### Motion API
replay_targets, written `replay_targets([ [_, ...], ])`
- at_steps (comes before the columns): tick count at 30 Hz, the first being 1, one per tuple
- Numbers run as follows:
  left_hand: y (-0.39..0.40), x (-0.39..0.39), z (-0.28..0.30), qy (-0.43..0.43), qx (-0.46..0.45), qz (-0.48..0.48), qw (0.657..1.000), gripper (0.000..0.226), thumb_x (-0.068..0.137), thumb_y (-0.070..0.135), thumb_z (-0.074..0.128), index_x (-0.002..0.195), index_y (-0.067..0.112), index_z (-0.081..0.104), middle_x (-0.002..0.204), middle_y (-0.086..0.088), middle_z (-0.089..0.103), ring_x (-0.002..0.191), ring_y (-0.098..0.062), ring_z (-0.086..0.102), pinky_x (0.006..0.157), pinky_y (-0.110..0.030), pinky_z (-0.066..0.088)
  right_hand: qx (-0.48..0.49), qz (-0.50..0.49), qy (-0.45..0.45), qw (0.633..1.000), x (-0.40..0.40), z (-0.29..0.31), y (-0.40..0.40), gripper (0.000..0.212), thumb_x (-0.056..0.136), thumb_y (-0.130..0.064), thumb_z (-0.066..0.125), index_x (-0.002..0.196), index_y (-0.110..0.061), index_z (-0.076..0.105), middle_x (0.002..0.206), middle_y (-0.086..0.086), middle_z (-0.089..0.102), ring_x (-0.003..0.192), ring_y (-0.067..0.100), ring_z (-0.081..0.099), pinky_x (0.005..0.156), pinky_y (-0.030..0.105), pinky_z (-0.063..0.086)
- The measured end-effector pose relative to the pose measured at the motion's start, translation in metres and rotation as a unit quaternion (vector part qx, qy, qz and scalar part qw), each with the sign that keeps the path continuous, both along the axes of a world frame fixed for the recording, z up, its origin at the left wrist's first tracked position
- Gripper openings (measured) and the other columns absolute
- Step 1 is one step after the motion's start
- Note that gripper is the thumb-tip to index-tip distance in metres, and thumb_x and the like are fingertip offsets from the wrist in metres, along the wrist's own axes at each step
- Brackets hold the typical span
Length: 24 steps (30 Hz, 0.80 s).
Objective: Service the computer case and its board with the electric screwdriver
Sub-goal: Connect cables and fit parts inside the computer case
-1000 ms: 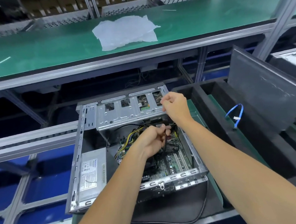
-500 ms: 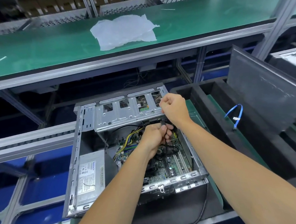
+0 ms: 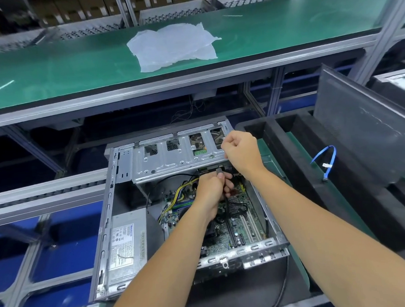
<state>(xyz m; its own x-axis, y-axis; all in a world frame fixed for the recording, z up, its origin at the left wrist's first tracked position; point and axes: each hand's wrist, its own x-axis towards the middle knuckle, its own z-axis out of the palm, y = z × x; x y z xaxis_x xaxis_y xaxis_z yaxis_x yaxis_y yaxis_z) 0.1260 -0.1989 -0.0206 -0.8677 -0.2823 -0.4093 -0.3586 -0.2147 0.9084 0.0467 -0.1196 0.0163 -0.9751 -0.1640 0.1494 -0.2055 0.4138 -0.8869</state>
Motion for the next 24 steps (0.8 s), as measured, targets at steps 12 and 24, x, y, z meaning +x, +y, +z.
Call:
replay_targets([
  [12, 0.004, -0.002, 0.009, -0.006, -0.011, -0.003, 1.000, 0.034, 0.100, 0.009, 0.037, 0.078, 0.001, 0.061, 0.056, -0.006, 0.062, 0.048, -0.012, 0.054, 0.049, -0.025, 0.049, -0.007, 0.004, 0.004, 1.000, 0.001, 0.001, 0.000, 0.013, 0.085, -0.001, 0.057, 0.076, 0.002, 0.065, 0.072, 0.023, 0.066, 0.077, 0.038, 0.064, 0.074, 0.045, 0.056],
  [24, 0.006, -0.007, 0.012, -0.031, 0.002, 0.035, 0.999, 0.034, 0.099, 0.010, 0.039, 0.073, 0.002, 0.059, 0.051, -0.007, 0.062, 0.046, -0.017, 0.056, 0.049, -0.028, 0.055, -0.003, 0.008, 0.016, 1.000, -0.001, 0.000, 0.000, 0.013, 0.084, 0.000, 0.055, 0.075, 0.003, 0.065, 0.070, 0.023, 0.065, 0.076, 0.039, 0.063, 0.071, 0.044, 0.054],
])
